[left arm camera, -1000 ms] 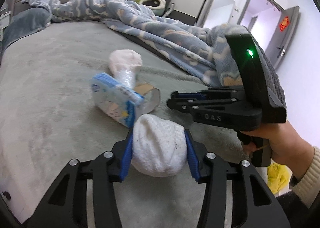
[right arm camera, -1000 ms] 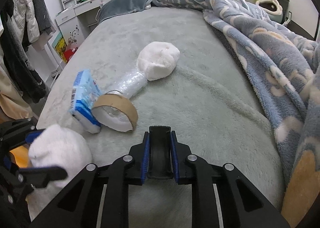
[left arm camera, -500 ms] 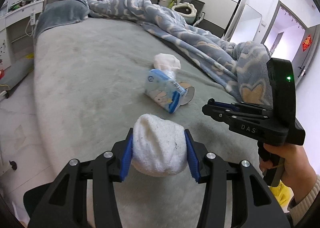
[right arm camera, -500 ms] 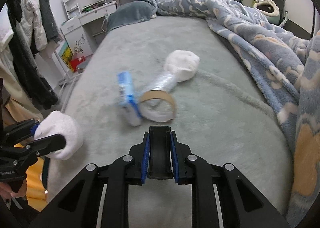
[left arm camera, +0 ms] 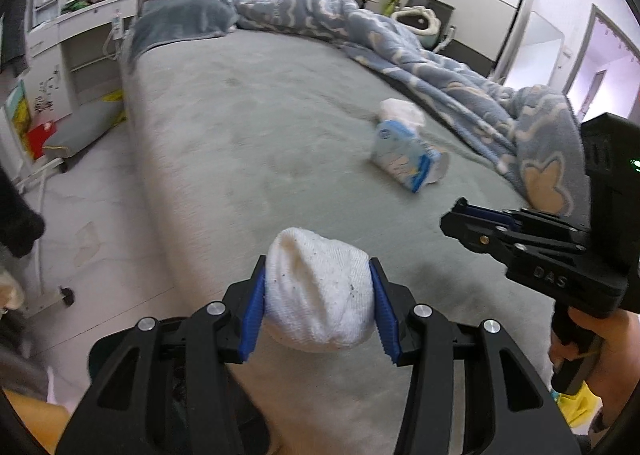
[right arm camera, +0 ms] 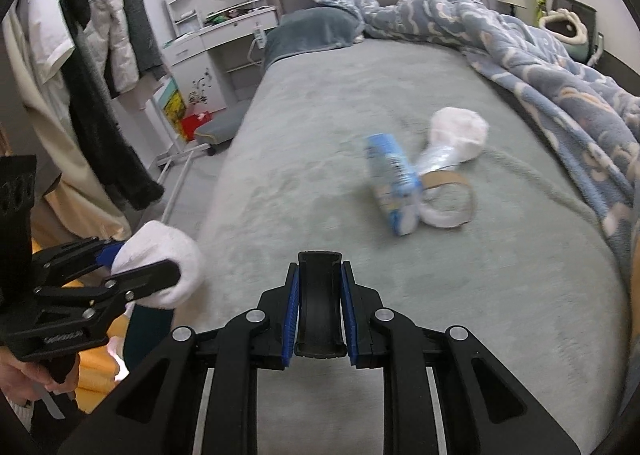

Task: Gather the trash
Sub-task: 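Lift the sock with the left tool while the right tool holds the black clip, then carry the sock and clip to the teal bin and open both tools, then move both tools back over the bed toward the tissue pack and tape core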

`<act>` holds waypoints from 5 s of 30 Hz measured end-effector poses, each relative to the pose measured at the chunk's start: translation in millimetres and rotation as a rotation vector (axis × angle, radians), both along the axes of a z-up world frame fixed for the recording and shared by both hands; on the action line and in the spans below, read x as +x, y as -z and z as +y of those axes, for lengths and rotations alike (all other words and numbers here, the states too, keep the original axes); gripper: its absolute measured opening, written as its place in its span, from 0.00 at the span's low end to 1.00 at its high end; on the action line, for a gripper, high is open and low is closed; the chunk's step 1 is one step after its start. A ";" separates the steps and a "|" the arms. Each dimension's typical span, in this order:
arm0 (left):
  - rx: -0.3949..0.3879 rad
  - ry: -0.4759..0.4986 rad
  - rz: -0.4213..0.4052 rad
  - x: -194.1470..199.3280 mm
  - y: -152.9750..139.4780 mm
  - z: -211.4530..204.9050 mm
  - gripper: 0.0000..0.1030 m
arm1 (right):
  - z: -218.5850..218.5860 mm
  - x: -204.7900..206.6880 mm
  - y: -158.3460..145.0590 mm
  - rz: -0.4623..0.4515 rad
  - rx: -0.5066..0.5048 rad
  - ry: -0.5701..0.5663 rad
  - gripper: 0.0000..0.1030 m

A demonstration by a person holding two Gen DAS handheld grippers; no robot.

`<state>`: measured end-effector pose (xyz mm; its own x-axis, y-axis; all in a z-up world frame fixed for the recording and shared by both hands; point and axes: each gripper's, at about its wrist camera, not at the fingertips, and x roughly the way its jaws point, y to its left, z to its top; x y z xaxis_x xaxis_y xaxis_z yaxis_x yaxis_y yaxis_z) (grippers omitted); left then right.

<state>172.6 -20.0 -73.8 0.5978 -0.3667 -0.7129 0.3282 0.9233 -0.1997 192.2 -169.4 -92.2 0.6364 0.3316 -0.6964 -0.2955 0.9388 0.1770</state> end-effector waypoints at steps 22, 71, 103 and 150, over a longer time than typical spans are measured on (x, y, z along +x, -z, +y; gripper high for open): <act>0.098 -0.149 0.177 -8.7 46.2 112.0 0.50 | 134.9 -19.1 3.5 0.019 -0.003 -0.205 0.19; -0.062 -0.303 0.081 -16.3 3.4 224.9 0.81 | 252.8 -4.6 111.4 0.328 -0.128 -0.332 0.19; -0.142 -0.281 -0.244 -12.9 -64.3 196.6 0.87 | 229.4 6.4 68.4 0.229 -0.111 -0.366 0.60; -0.182 -0.150 -0.201 85.5 -51.4 25.1 0.92 | -61.3 81.7 -10.0 -0.079 -0.052 0.059 0.73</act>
<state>258.1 5.2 -22.3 0.7776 -0.3744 -0.5052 0.2404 0.9194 -0.3114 273.9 -230.7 -82.1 0.7074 0.2563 -0.6587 -0.2503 0.9624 0.1057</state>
